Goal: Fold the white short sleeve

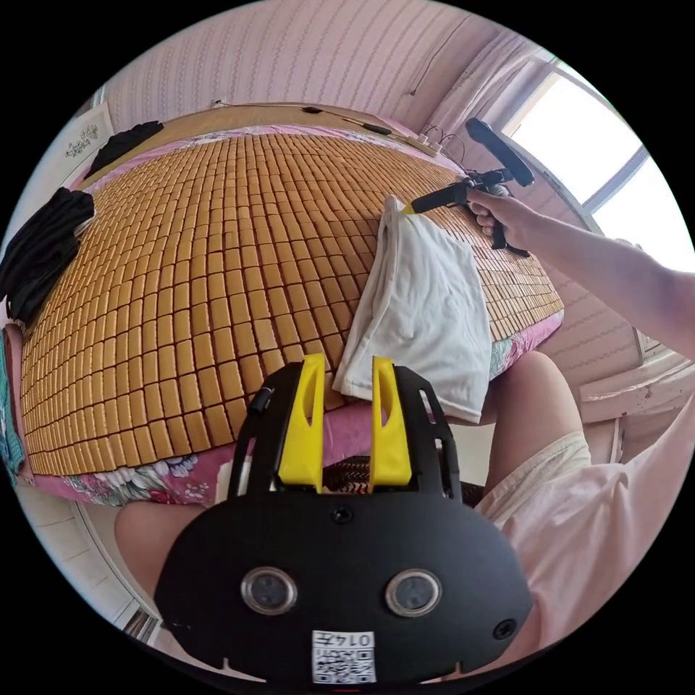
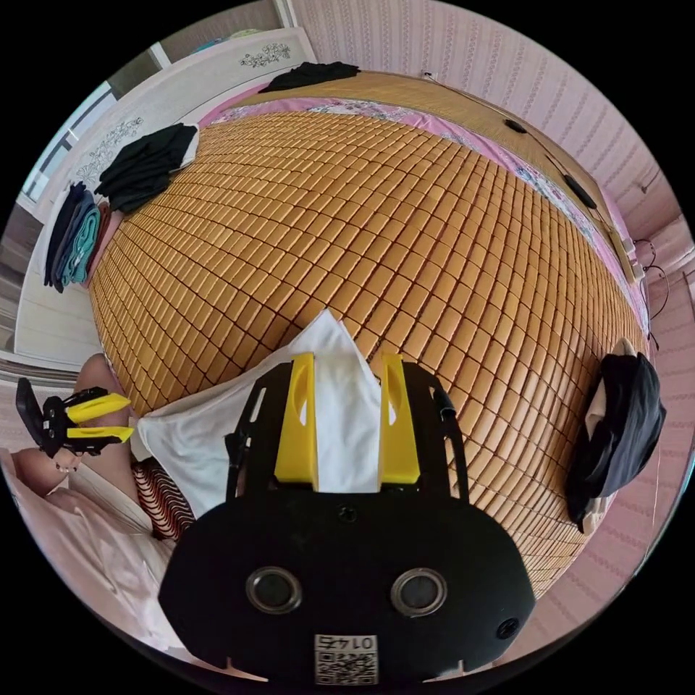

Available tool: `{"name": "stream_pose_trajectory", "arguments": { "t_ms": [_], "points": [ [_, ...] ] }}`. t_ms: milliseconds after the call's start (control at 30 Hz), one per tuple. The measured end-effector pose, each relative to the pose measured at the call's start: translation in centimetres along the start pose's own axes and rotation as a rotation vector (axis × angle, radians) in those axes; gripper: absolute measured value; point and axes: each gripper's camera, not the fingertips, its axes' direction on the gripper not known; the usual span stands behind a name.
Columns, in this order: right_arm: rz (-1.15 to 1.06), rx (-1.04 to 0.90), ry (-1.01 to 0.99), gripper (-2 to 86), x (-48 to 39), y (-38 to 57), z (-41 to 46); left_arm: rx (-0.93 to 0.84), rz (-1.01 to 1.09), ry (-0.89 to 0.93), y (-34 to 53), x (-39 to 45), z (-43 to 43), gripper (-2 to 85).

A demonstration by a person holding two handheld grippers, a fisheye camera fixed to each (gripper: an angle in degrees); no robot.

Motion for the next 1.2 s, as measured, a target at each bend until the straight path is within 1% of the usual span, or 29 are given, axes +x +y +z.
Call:
{"name": "stream_pose_trajectory", "arguments": {
  "t_ms": [33, 100, 133, 200, 233, 333, 400, 467, 500, 567, 633, 733, 900, 1000, 1100, 1167, 1200],
  "points": [
    [-0.022, -0.025, -0.011, 12.1, -0.8, -0.8, 0.7, 0.005, 0.011, 0.008, -0.1, 0.2, 0.3, 10.9],
    [-0.051, -0.068, -0.047, 10.5, -2.0, -1.8, 1.7, -0.05, 0.009, 0.041, -0.3, 0.3, 1.5, 10.7],
    [-0.057, -0.094, -0.067, 9.7, -2.7, -2.3, 2.2, -0.11, -0.003, 0.067, -0.4, 0.4, 2.5, 8.6],
    [-0.057, -0.111, -0.068, 8.0, -3.7, -2.9, 2.2, -0.081, -0.019, 0.02, -0.2, 0.6, 2.2, 4.0],
    [-0.079, -0.12, -0.076, 6.8, -4.5, -3.0, 2.2, -0.104, 0.013, 0.028, -0.1, 0.9, 2.4, 1.7],
    [-0.106, -0.123, -0.087, 5.0, -6.0, -2.8, 1.6, -0.126, 0.03, 0.045, -0.1, 0.9, 1.9, -0.2],
    [-0.084, -0.061, -0.102, 4.5, -6.4, -2.1, 0.0, -0.1, 0.024, 0.06, 0.4, 0.7, 0.8, -0.6],
    [-0.04, 0.078, -0.168, 3.7, -6.6, -0.1, -3.5, -0.021, 0.028, 0.09, 1.6, 0.7, -2.0, -0.8],
    [-0.033, 0.117, -0.188, 3.5, -6.7, 0.6, -4.5, -0.001, 0.034, 0.092, 2.0, 0.7, -2.8, -0.8],
    [-0.021, 0.264, -0.219, 3.1, -7.8, 3.4, -8.4, 0.086, 0.067, 0.072, 3.7, 1.2, -6.3, -0.9],
    [-0.026, 0.346, -0.233, 2.8, -9.1, 5.1, -11.0, 0.151, 0.077, 0.059, 5.1, 1.4, -9.1, -0.9],
    [-0.03, 0.404, -0.232, 2.6, -11.9, 6.4, -14.0, 0.243, 0.068, 0.05, 7.0, 1.3, -13.3, -1.0],
    [-0.103, 0.524, -0.234, 2.6, -17.3, 5.0, -18.0, 0.371, 0.092, -0.057, 9.5, 0.7, -19.3, -0.9],
    [-0.193, 0.575, -0.261, 2.6, -20.9, 1.5, -20.4, 0.45, 0.051, -0.09, 10.6, -1.2, -22.6, -0.9],
    [-0.332, 0.582, -0.276, 2.8, -25.4, -5.0, -22.7, 0.554, -0.033, -0.093, 11.4, -4.4, -25.3, -0.9],
    [-0.484, 0.558, -0.236, 3.3, -30.6, -12.5, -24.7, 0.653, -0.095, -0.143, 11.5, -7.9, -27.7, -0.7],
    [-0.526, 0.549, -0.223, 3.5, -32.3, -14.7, -25.2, 0.685, -0.12, -0.16, 11.5, -8.9, -28.4, -0.6]
  ]
}}
